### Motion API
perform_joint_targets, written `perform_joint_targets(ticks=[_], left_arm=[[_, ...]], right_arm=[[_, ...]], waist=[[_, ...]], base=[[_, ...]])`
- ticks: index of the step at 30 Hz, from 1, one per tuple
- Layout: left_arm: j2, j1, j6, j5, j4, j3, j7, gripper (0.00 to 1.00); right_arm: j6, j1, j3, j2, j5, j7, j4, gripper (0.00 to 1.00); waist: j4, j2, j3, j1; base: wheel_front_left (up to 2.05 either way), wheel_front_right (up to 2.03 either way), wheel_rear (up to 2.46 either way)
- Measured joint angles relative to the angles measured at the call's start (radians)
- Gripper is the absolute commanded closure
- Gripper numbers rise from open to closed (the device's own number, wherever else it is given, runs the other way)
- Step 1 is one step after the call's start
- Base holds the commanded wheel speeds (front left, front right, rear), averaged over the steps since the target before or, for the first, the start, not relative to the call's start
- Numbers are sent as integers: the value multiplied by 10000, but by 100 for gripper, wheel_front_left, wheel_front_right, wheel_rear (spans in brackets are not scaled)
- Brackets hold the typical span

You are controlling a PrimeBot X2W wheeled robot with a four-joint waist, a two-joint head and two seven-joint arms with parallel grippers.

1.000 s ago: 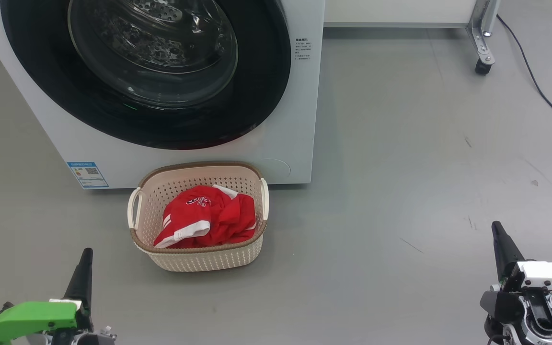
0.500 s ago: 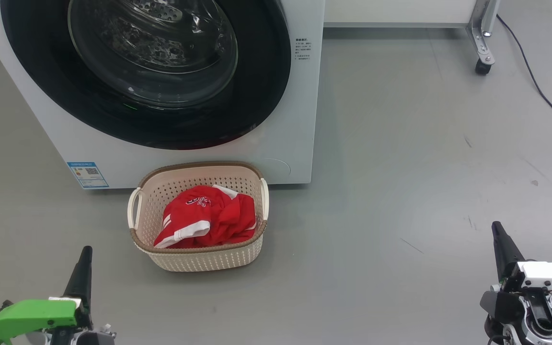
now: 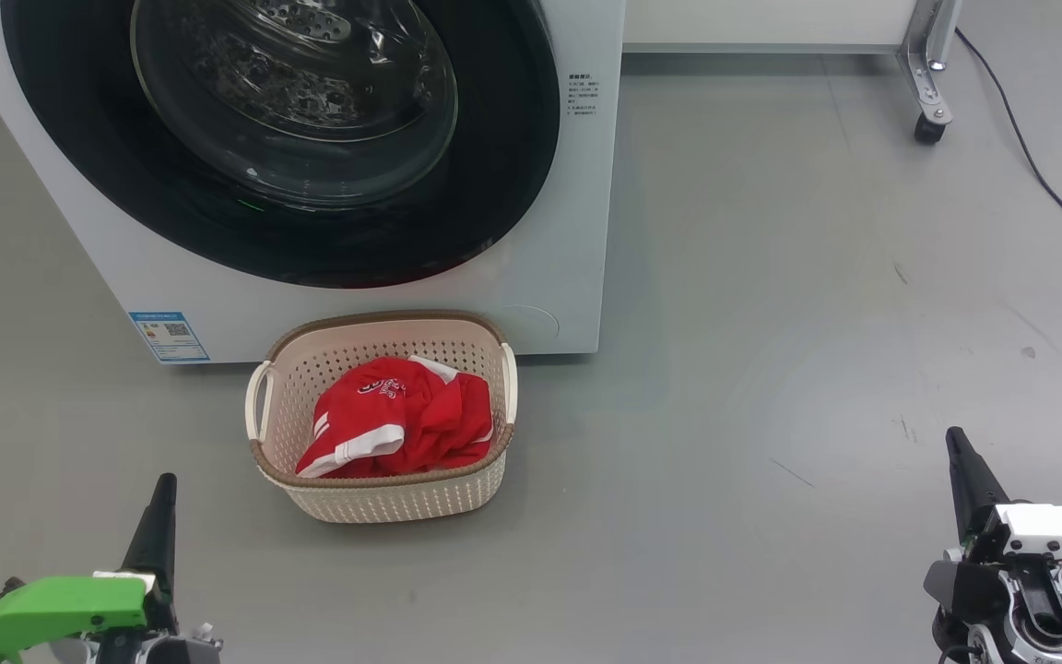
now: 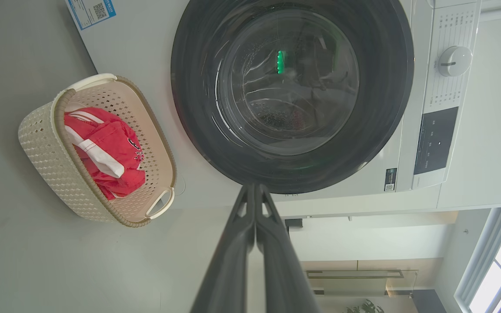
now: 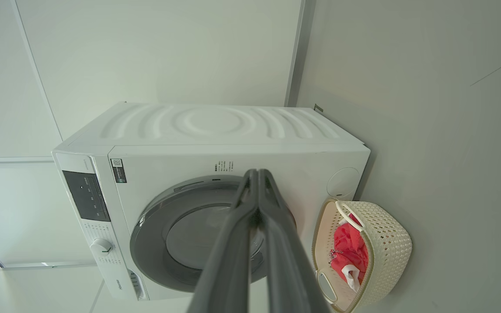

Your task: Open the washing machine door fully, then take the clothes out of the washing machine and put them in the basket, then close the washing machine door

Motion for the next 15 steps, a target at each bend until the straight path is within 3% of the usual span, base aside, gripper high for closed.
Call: perform_joint_targets(ticks=[15], left_arm=[[-2, -5, 0, 0, 8, 17, 2, 100]], right_arm=[[50, -3, -17, 2, 0, 12, 15, 100]], waist=[[0, 0, -1, 0]], base=[[0, 0, 0]])
